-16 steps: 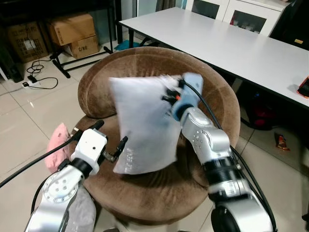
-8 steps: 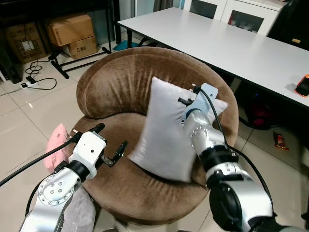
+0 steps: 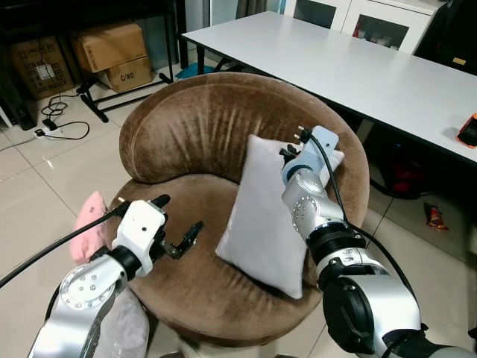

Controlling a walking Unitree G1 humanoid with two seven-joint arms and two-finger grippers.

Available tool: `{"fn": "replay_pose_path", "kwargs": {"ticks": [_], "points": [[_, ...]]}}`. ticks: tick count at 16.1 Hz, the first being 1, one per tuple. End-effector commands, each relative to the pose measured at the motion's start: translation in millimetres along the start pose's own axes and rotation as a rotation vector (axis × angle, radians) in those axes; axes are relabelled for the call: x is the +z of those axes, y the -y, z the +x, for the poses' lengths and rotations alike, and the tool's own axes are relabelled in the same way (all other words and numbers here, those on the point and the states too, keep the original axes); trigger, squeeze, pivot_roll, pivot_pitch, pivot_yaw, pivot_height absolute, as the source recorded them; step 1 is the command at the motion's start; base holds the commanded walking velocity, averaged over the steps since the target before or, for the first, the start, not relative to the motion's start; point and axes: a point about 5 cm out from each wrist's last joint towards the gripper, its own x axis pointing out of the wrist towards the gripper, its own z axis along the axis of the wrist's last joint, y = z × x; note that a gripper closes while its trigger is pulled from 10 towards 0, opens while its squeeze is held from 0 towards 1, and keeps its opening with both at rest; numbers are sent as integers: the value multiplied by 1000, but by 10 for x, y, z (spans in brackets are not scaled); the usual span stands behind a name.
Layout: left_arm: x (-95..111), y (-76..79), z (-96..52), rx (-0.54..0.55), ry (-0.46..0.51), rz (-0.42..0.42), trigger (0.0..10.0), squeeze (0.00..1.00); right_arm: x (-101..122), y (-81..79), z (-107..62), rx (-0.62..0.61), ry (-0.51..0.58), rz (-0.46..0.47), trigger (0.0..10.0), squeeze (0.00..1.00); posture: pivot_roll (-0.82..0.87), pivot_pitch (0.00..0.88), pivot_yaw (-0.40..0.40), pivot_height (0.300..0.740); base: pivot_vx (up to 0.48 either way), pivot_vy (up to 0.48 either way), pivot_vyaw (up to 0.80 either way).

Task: Move the pillow to the sofa from floor

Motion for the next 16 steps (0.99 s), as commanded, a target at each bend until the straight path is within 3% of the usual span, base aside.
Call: {"fn": "replay_pose_path", "kwargs": {"ticks": [1,2,3,4,5,6,8,11,13,15,16], "points": [[-6,-2,25,-21,-8,-15,10000,302,140,76,21,-2,66,34,10000,1000,30,0,-27,740,0,0,0],[-2,-19,52,-9,-1,-9,10000,294,217,99,6,96,112,60,10000,855,27,0,-24,740,0,0,0],[3,-32,73,2,11,8,10000,294,263,120,-22,175,138,74,10000,0,25,0,-23,740,0,0,0],[12,-53,88,36,26,15,10000,306,293,160,-48,197,160,65,10000,0,22,0,-24,740,0,0,0],[32,-116,127,144,45,13,10000,310,358,281,-167,279,222,-1,10000,0,21,0,-24,740,0,0,0],[35,-122,133,156,45,13,10000,310,362,298,-186,289,230,-17,10000,0,18,0,-25,740,0,0,0],[85,-165,182,269,91,21,10000,294,285,563,-410,294,234,-153,10000,0,7,0,-23,740,0,0,0],[56,-147,163,309,101,-5,10000,286,95,747,-628,257,177,-157,10000,0,-10,0,-23,740,0,0,0],[34,-135,145,335,107,-4,10000,286,-81,862,-796,224,144,-245,10000,0,-8,0,-38,740,0,0,0],[-6,-134,112,357,99,11,10000,290,-133,927,-873,181,115,-244,10000,0,-10,0,-42,740,0,0,0],[-40,-122,96,354,89,29,10000,290,-183,950,-886,170,93,-299,10000,0,-7,0,-52,740,-244,0,0]]}}
